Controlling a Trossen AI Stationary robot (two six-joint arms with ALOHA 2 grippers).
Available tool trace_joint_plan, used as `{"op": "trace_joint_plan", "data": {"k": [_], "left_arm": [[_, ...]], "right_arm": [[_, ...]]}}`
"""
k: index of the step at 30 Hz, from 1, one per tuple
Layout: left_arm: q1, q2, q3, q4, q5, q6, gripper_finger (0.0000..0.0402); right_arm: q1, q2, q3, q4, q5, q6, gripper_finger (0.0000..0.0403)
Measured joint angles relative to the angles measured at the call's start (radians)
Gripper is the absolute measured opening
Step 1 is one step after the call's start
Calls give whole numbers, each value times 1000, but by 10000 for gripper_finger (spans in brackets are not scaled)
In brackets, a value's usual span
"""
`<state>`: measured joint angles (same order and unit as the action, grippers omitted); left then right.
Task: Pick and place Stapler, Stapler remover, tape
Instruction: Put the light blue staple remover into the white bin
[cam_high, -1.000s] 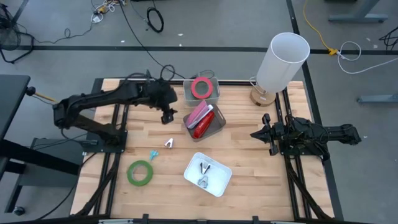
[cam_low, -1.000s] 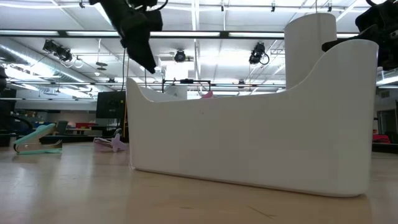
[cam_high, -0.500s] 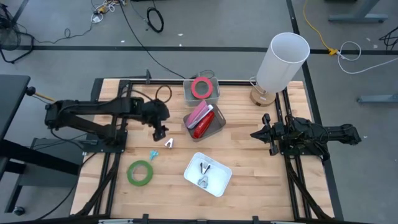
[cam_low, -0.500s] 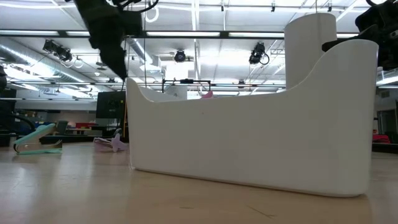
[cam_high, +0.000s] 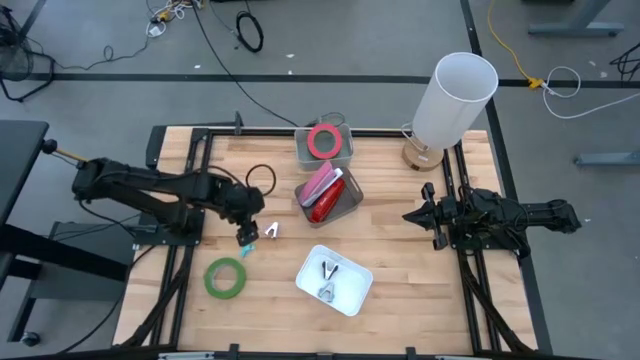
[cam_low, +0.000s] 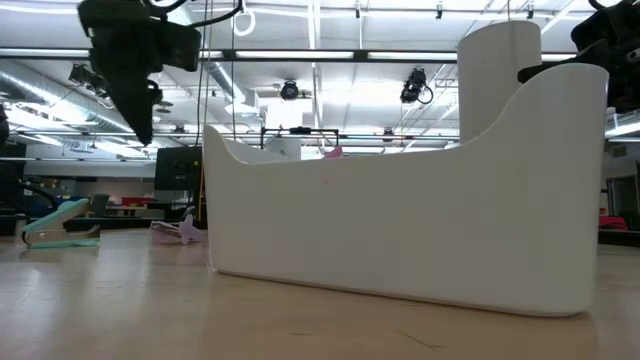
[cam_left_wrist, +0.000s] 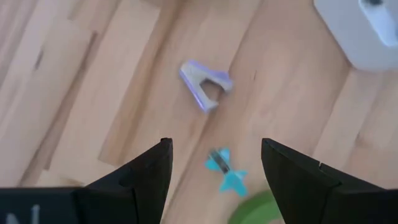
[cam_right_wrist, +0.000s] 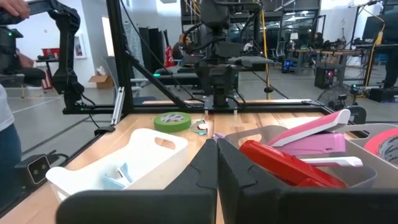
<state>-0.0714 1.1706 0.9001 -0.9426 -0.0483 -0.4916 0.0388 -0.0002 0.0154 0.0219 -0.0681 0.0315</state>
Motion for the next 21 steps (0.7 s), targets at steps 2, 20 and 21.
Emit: {"op": "trace_joint_plan", "data": {"k": [2,20,21], "left_arm": [[-22,0,0,-18,-1,-23,249],[-184,-7,-6,-56,-27,-181,249],[-199,-7,-9,-58,-27,-212,249]], "right_arm": [[0,0,0,0,0,0,2],[0,0,0,0,0,0,2],[0,0,0,0,0,0,2]]}}
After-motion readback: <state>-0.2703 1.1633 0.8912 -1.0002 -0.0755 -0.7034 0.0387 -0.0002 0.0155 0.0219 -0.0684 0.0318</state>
